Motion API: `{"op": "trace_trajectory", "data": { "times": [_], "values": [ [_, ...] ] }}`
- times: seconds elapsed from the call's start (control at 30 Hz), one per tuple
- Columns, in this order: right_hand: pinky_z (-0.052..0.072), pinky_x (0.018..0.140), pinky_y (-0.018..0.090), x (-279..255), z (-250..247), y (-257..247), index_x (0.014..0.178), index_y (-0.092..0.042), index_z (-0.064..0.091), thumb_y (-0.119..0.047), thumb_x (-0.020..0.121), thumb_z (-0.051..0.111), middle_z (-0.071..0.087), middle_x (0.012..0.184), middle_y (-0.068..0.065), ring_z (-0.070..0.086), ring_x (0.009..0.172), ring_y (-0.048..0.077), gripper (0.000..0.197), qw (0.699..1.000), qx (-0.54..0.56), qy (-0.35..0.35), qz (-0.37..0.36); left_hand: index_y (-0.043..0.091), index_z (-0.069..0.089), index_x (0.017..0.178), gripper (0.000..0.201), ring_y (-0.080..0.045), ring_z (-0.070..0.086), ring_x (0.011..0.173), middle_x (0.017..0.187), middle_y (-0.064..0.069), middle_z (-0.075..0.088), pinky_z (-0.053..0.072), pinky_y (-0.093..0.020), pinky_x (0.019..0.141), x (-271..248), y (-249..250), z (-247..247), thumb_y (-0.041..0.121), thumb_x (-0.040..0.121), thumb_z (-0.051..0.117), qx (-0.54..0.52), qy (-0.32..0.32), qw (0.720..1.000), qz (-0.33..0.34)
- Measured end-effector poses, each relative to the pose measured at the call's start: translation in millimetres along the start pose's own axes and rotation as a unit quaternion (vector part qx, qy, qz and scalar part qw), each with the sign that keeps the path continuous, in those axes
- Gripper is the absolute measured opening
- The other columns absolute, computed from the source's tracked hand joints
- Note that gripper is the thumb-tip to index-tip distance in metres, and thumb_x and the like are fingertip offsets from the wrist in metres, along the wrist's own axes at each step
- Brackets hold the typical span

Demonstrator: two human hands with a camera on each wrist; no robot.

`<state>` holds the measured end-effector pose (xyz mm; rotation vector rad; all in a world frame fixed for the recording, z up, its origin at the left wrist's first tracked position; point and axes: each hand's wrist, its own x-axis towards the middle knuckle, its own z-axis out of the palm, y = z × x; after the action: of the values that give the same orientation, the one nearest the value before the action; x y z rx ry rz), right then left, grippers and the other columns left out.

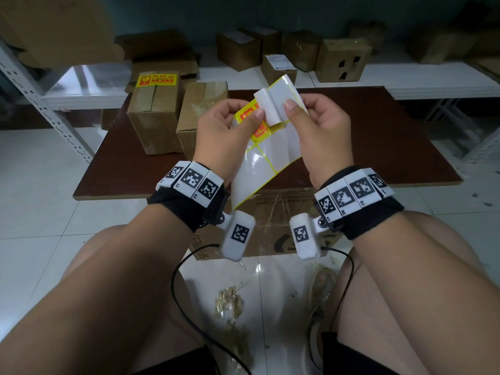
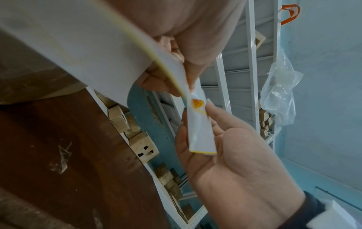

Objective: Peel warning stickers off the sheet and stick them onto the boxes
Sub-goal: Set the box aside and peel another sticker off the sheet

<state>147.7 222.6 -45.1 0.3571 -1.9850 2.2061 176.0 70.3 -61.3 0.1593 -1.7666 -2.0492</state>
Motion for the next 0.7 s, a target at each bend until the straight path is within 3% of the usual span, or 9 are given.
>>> {"op": "trace_trajectory", "data": {
  "times": [0.1, 0.2, 0.23, 0.3, 0.4, 0.47, 0.57, 0.7],
  "values": [
    [0.054, 0.064, 0.019, 1.5, -1.6, 1.5, 0.100, -0.009, 0.070, -0.011, 0.103, 0.068, 0.076, 0.077, -0.005, 0.070, 0.069, 0.003, 0.004, 1.000, 0.000, 0.025, -0.001, 0.016, 0.066, 0.106, 0.026, -0.018, 0.069, 0.092, 0.102, -0.009, 0.072, 0.060, -0.034, 0.087, 1.8, 0.4, 1.8, 0.019, 0.085, 0.082, 0.030, 0.035, 0.999, 0.025],
    [0.055, 0.067, 0.020, 1.7, -2.5, 1.9, 0.098, -0.015, 0.070, -0.011, 0.103, 0.069, 0.077, 0.077, -0.007, 0.070, 0.070, 0.004, 0.006, 1.000, -0.005, 0.026, -0.012, 0.023, 0.061, 0.114, 0.034, -0.012, 0.061, 0.109, 0.113, 0.003, 0.065, 0.049, -0.020, 0.093, 0.8, 0.1, -1.4, 0.027, 0.087, 0.082, 0.177, 0.079, 0.976, 0.101],
    [0.055, 0.068, 0.020, 1.3, -2.2, 2.1, 0.098, -0.017, 0.070, -0.011, 0.102, 0.070, 0.077, 0.077, -0.007, 0.070, 0.072, 0.005, 0.007, 1.000, -0.008, 0.025, -0.017, 0.027, 0.061, 0.112, 0.033, -0.011, 0.059, 0.110, 0.113, 0.006, 0.063, 0.046, -0.019, 0.092, 0.2, 0.1, -2.8, 0.032, 0.086, 0.081, 0.225, 0.088, 0.962, 0.129],
    [0.055, 0.070, 0.022, -0.1, -0.8, 2.8, 0.098, -0.020, 0.069, -0.011, 0.102, 0.070, 0.077, 0.078, -0.007, 0.070, 0.073, 0.005, 0.010, 0.999, -0.014, 0.019, -0.030, 0.029, 0.060, 0.107, 0.029, -0.006, 0.055, 0.097, 0.103, 0.009, 0.060, 0.045, -0.018, 0.087, -0.8, 1.3, -2.6, 0.033, 0.087, 0.079, 0.246, 0.094, 0.953, 0.152],
    [0.058, 0.072, 0.028, -2.5, 2.1, 3.8, 0.098, -0.023, 0.065, -0.009, 0.100, 0.071, 0.077, 0.082, -0.005, 0.071, 0.076, 0.008, 0.015, 0.998, -0.033, 0.003, -0.047, 0.018, 0.063, 0.107, 0.022, -0.008, 0.060, 0.076, 0.088, 0.002, 0.064, 0.056, -0.026, 0.075, 0.1, 3.2, 2.5, 0.017, 0.091, 0.078, 0.102, 0.048, 0.989, 0.091],
    [0.060, 0.076, 0.029, -3.2, 3.6, 5.3, 0.101, -0.021, 0.063, -0.001, 0.097, 0.071, 0.079, 0.090, -0.001, 0.075, 0.082, 0.011, 0.022, 0.998, -0.039, -0.012, -0.043, 0.011, 0.065, 0.108, 0.018, -0.015, 0.068, 0.080, 0.092, -0.008, 0.070, 0.060, -0.028, 0.076, -0.2, 2.3, 5.2, 0.006, 0.094, 0.075, 0.041, 0.028, 0.998, 0.044],
    [0.058, 0.076, 0.021, -2.4, 4.1, 6.5, 0.114, -0.016, 0.059, 0.009, 0.091, 0.069, 0.079, 0.106, 0.006, 0.079, 0.092, 0.010, 0.036, 0.999, -0.046, -0.023, -0.018, 0.010, 0.069, 0.106, 0.015, -0.019, 0.074, 0.091, 0.099, -0.013, 0.077, 0.063, -0.033, 0.086, -0.7, -1.2, 5.1, 0.001, 0.095, 0.072, 0.014, 0.014, 1.000, 0.002],
    [0.062, 0.085, 0.026, 0.7, 1.6, 6.9, 0.130, -0.021, 0.058, -0.001, 0.093, 0.072, 0.081, 0.109, 0.000, 0.078, 0.101, 0.012, 0.044, 0.998, -0.051, -0.027, 0.032, 0.010, 0.070, 0.111, 0.020, -0.025, 0.078, 0.100, 0.104, -0.013, 0.081, 0.064, -0.039, 0.093, -2.4, -1.0, 2.3, -0.004, 0.096, 0.070, 0.008, -0.009, 1.000, -0.008]
  ]
}}
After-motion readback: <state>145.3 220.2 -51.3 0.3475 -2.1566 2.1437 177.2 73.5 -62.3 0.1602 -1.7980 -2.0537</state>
